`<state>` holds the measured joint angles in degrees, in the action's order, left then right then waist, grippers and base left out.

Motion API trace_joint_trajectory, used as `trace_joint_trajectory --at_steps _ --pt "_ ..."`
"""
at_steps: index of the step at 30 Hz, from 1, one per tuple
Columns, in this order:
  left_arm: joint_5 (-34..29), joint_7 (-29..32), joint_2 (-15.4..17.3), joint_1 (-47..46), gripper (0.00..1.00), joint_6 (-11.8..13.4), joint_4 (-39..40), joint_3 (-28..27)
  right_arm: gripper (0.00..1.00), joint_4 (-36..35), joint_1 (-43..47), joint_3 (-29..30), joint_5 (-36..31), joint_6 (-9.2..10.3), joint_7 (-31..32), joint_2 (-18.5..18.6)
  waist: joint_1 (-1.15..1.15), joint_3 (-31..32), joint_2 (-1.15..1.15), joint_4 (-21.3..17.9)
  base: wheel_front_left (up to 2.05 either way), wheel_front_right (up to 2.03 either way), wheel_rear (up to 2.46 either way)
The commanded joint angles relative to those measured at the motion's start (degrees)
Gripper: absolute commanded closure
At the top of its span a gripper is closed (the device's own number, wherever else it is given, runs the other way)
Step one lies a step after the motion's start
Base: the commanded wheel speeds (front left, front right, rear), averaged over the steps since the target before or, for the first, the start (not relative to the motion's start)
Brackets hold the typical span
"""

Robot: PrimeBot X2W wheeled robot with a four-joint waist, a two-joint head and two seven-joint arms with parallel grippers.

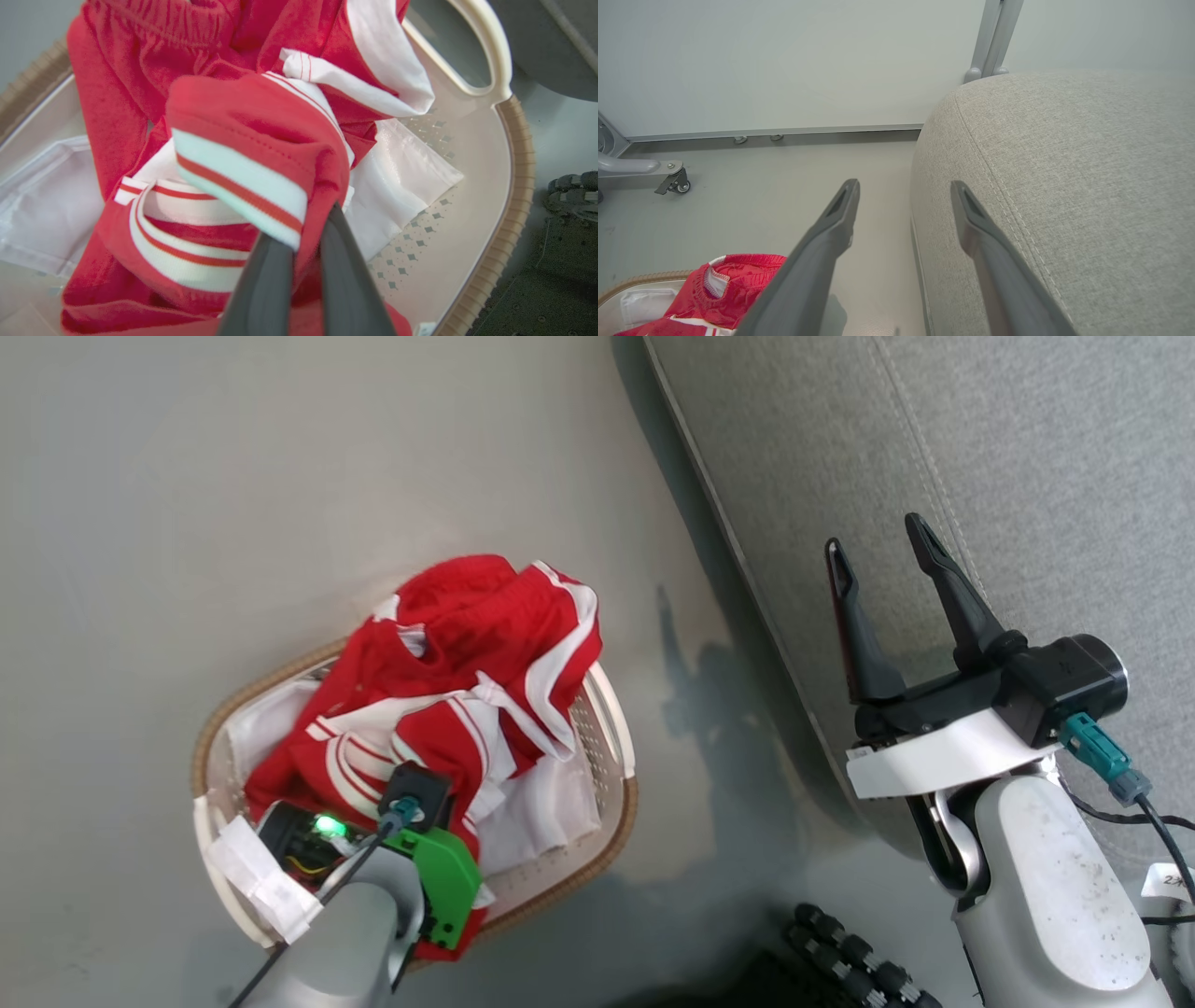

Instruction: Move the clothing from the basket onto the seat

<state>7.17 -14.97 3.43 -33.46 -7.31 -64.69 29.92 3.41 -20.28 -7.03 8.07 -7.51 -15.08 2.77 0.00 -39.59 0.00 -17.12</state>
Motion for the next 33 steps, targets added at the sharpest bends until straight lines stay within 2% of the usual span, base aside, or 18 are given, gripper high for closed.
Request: trace_joint_trajectory --at_steps 1,8,14,22,27,33 --pt "0.97 -0.28 -0.21 1.38 1.00 -0.23 1.69 0.88 0.00 0.36 1.26 0.45 -0.78 0.03 -0.13 0.20 0.00 6.05 0.00 3.98 0.00 0.00 0.00" --pt "5.14 -0.25 -0.43 4.92 1.00 -0.24 11.25 3.90 0.00 1.92 4.35 2.30 -3.35 0.03 -0.13 0.23 0.00 15.64 0.00 8.19 0.00 0.00 0.00" --pt "6.68 -0.20 1.22 7.51 1.00 -0.25 20.28 5.49 0.00 3.06 8.22 3.83 -5.04 0.03 -0.13 0.24 0.00 23.90 0.00 10.89 0.00 0.00 0.00" --pt "7.35 -0.19 5.58 7.03 1.00 -0.24 32.65 7.62 0.00 3.00 13.12 4.86 -6.41 0.03 -0.13 0.22 0.00 32.77 0.00 12.28 0.00 0.00 0.00" --pt "7.36 -0.19 9.60 2.71 1.00 -0.23 38.10 9.67 0.00 2.25 14.63 3.75 -6.45 0.03 -0.13 0.22 0.00 36.38 0.00 11.85 0.00 0.00 0.00" --pt "8.39 -0.19 13.74 -5.64 1.00 -0.21 40.86 11.64 0.00 2.13 15.17 1.92 -5.92 0.03 -0.13 0.21 0.00 38.77 0.00 11.16 0.00 0.00 0.00"
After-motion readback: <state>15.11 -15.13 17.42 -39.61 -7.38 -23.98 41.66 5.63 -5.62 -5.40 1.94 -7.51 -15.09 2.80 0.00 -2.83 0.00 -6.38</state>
